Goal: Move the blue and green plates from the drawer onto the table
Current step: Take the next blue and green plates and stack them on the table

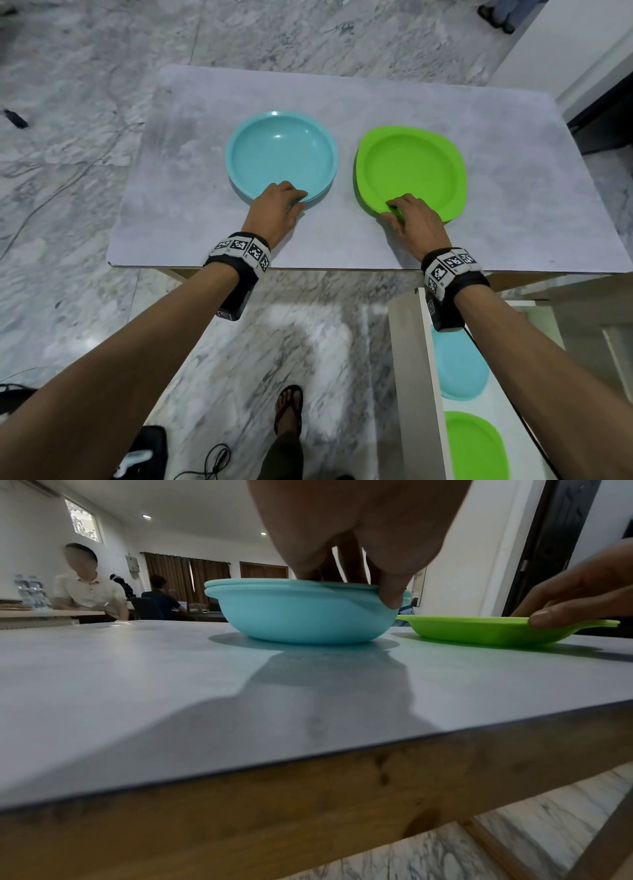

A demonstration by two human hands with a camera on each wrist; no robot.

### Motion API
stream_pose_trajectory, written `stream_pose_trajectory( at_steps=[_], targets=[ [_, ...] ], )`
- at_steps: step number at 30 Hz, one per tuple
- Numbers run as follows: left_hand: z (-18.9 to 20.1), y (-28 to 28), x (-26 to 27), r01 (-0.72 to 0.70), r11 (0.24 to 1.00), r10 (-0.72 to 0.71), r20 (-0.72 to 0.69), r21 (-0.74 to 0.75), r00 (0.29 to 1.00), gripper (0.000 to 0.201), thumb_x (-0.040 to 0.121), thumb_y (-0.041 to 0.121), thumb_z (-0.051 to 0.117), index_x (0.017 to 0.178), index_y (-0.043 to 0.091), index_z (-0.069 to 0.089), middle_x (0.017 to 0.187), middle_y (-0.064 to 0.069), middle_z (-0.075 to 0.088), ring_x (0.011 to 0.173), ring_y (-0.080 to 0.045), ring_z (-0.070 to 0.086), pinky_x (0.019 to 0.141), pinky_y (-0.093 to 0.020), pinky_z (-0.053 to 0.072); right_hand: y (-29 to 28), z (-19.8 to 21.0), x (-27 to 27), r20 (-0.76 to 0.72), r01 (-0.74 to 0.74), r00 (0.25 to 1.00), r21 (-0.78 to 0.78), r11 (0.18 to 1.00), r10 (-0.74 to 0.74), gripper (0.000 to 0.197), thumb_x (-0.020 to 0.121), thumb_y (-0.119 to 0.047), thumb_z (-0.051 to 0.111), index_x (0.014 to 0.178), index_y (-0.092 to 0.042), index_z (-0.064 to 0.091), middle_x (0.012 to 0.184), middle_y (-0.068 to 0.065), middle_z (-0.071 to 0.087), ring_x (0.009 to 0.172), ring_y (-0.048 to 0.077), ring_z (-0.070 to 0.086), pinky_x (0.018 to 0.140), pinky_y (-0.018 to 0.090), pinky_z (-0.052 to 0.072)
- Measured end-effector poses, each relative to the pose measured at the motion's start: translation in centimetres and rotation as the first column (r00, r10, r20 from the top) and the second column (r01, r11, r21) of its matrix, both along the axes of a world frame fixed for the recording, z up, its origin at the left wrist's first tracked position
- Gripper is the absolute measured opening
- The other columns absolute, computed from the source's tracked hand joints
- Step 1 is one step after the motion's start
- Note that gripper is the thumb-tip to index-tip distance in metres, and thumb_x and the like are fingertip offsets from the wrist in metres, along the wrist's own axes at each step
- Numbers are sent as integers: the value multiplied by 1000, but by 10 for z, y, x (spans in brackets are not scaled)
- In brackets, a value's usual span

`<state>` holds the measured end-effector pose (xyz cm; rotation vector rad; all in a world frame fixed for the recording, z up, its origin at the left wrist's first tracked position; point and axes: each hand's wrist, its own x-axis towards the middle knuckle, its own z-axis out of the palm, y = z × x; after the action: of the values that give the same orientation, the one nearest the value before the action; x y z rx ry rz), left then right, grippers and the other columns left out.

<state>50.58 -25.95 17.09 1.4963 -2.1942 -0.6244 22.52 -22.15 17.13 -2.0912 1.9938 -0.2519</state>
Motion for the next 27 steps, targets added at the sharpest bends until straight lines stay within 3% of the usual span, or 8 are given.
stream_pose_trajectory(
  at_steps=[18, 23, 27],
  targets=[
    [0, 14, 4, -11, 1000, 11, 10, -6, 1000, 28, 91, 21, 55, 116, 12, 64, 103, -11, 66, 97, -30, 56, 79, -35, 43, 19, 1, -6, -20, -42, 999, -12, 999, 41, 35, 94, -32, 51, 120, -9, 57, 113, 13, 61, 101, 34, 56, 76, 40, 46],
    [8, 18, -5, 37, 995, -30, 76, -90, 997, 51, 82, 33, 65, 130, 19, 54, 118, -12, 60, 109, -32, 53, 92, -40, 41, 28, 5, -10, -1, -10, 1000, -37, 999, 10, 56, 92, -38, 55, 140, -12, 41, 123, 16, 58, 109, 35, 53, 89, 43, 44],
    [24, 30, -51, 138, 984, -133, 46, -117, 990, 64, 79, 42, 65, 136, 21, 46, 129, -12, 54, 119, -31, 48, 98, -42, 42, 53, 17, -27, 17, 52, 999, -94, 994, -50, 66, 91, -44, 53, 146, -13, 31, 130, 16, 54, 116, 34, 49, 97, 43, 40]
  ],
)
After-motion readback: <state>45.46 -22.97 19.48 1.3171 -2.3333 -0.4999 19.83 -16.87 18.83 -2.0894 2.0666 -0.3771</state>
